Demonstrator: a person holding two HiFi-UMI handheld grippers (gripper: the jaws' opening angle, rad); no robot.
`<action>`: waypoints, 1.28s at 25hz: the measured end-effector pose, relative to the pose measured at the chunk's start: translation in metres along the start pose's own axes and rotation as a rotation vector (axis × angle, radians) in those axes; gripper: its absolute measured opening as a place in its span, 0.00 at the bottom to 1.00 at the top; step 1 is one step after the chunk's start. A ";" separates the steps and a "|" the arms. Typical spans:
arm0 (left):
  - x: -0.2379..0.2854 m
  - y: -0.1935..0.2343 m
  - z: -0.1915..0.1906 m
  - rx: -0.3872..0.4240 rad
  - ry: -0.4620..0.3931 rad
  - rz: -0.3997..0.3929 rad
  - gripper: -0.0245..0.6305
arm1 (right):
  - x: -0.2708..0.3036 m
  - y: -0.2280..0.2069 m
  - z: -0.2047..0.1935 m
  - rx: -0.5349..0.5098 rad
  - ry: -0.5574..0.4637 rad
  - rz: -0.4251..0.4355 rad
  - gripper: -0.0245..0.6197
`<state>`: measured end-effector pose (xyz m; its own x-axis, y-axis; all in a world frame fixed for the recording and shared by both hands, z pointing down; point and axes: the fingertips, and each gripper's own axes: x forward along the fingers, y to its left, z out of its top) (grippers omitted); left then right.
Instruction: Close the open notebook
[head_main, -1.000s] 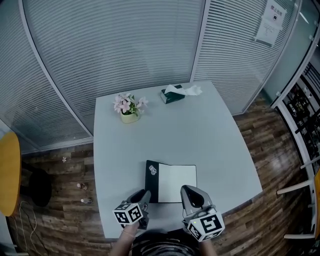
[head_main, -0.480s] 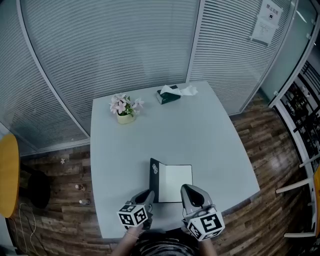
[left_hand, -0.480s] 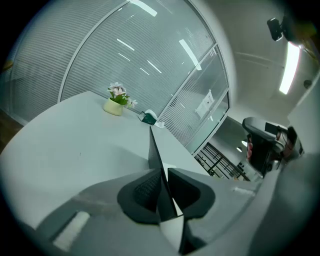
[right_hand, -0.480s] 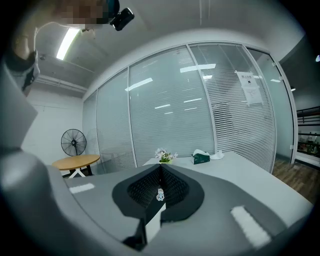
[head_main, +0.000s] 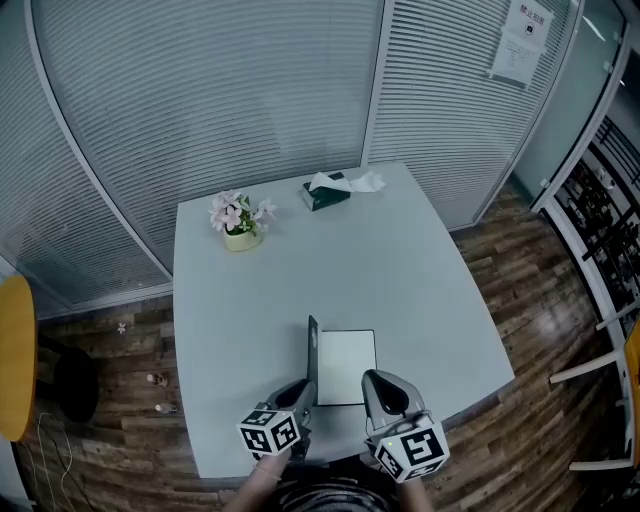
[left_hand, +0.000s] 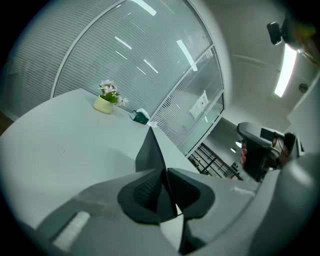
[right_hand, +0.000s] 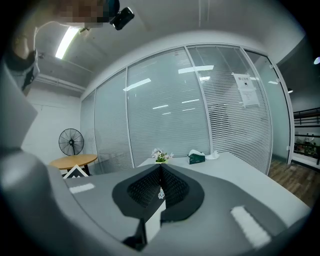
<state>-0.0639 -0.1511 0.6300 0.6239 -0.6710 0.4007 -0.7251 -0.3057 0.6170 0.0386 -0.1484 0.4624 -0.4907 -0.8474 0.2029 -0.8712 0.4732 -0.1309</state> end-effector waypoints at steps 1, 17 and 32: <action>0.002 -0.003 -0.001 0.004 0.002 -0.005 0.11 | -0.002 -0.002 0.000 0.000 0.000 -0.002 0.04; 0.046 -0.055 -0.023 0.074 0.082 -0.041 0.13 | -0.020 -0.032 -0.007 0.009 0.007 -0.019 0.04; 0.101 -0.079 -0.067 0.144 0.172 0.042 0.16 | -0.029 -0.065 -0.017 0.006 0.035 0.026 0.04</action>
<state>0.0762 -0.1494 0.6676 0.6239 -0.5639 0.5411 -0.7779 -0.3818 0.4990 0.1091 -0.1501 0.4816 -0.5131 -0.8260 0.2333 -0.8583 0.4930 -0.1425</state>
